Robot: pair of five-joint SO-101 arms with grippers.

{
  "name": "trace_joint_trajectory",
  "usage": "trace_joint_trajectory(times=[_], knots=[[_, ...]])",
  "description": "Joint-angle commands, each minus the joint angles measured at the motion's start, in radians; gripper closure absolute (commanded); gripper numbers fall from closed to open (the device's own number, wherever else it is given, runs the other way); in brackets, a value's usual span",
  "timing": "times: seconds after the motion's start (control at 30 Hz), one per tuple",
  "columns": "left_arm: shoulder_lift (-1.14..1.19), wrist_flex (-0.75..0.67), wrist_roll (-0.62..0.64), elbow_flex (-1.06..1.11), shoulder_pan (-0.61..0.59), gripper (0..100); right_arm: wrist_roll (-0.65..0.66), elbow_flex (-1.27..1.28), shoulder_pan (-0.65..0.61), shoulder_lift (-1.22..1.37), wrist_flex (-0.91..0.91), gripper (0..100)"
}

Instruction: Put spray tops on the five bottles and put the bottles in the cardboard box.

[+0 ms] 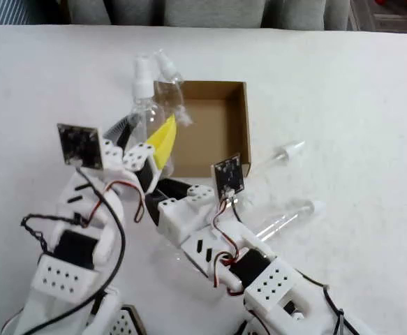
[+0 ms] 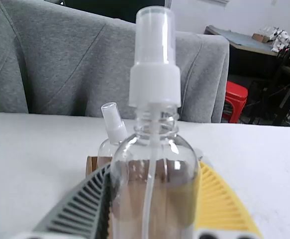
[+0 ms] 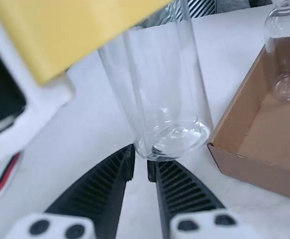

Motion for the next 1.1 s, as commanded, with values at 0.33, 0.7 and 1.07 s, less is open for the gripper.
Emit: trace_joint_trajectory(times=[0.33,0.7,1.07], knots=[[-0.283,0.11,0.002,0.101,0.005,97,0.078,-0.003,0.033,0.001,-0.025,98.1],[-0.317,0.198,-0.081,0.106,0.004,97,0.084,-0.002,0.061,0.001,-0.031,98.1],[-0.317,0.212,-0.081,0.115,0.004,97,0.084,-0.003,0.076,-0.008,-0.031,98.1]])
